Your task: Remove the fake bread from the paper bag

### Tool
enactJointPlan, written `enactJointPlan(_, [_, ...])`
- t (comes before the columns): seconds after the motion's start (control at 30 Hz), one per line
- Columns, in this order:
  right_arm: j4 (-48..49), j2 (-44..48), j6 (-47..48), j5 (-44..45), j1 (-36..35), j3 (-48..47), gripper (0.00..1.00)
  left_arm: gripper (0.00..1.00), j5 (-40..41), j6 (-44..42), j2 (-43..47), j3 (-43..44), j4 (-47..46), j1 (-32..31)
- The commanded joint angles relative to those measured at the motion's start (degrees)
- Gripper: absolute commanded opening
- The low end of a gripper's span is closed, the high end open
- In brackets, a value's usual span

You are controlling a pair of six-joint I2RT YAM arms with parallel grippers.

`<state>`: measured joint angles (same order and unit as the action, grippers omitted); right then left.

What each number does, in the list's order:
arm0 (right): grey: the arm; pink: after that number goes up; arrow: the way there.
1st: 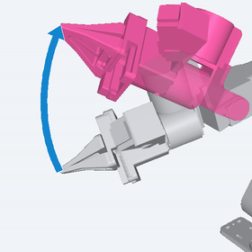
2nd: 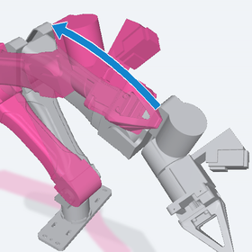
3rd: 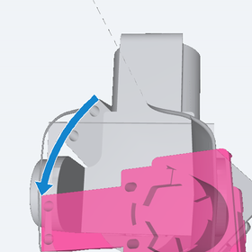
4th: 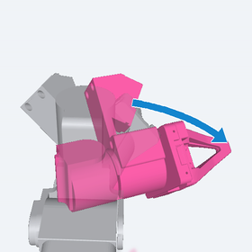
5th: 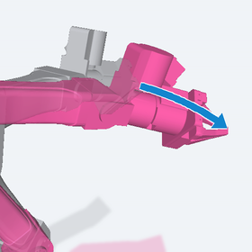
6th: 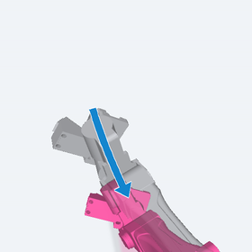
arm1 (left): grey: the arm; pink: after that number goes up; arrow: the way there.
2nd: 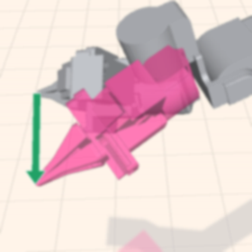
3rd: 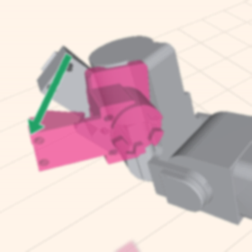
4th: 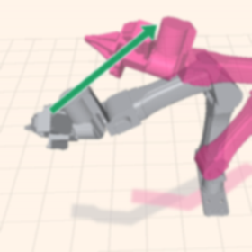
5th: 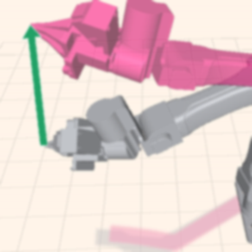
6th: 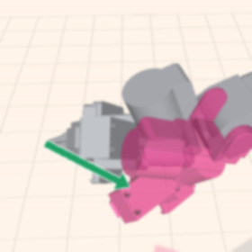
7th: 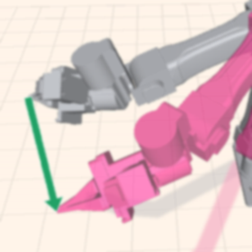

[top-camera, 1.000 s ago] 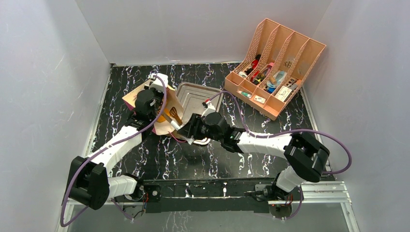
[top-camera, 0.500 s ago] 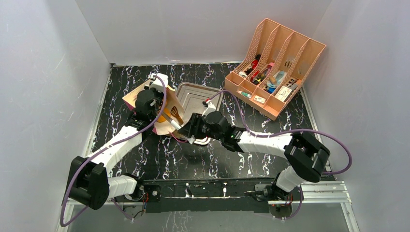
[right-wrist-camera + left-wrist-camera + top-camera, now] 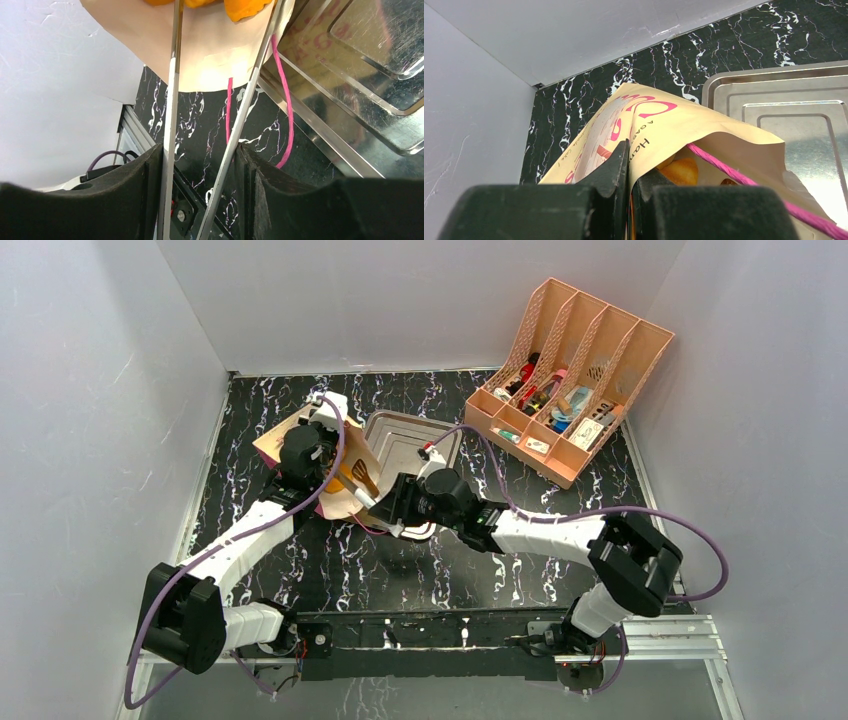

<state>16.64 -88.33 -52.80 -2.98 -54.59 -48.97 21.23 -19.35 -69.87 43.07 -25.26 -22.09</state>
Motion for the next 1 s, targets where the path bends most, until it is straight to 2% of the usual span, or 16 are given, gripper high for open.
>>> enactJointPlan(0.0, [2.36, 5.55, 1.67, 1.13, 0.18, -1.49, 0.02, 0.00, 1.18, 0.55, 0.70, -0.65, -1.19, -0.15])
enactJointPlan(0.23, [4.25, 9.10, -0.18, -1.16, 0.18, 0.12, 0.01, 0.00, 1.21, 0.72, 0.76, -0.48, -0.83, -0.16])
enactJointPlan(0.3, [7.15, 9.07, -2.02, -2.97, 0.10, 0.88, 0.09, 0.00, 1.39, 0.87, 0.77, -0.33, -0.64, -0.15])
enactJointPlan(0.43, [8.57, 5.84, -2.66, -3.78, -1.19, 0.21, 0.20, 0.00, 1.26, 2.00, 1.01, 0.20, 0.22, -0.15])
enactJointPlan(0.6, [7.88, -0.37, 3.06, -0.09, -3.74, -2.07, 0.21, 0.00, -0.37, 4.09, 1.37, 0.93, 2.67, -0.16])
enactJointPlan(0.97, [17.12, -7.79, 5.68, 1.48, -4.30, 1.35, 0.27, 0.00, -2.34, 4.01, 1.00, -0.32, 4.16, -1.53])
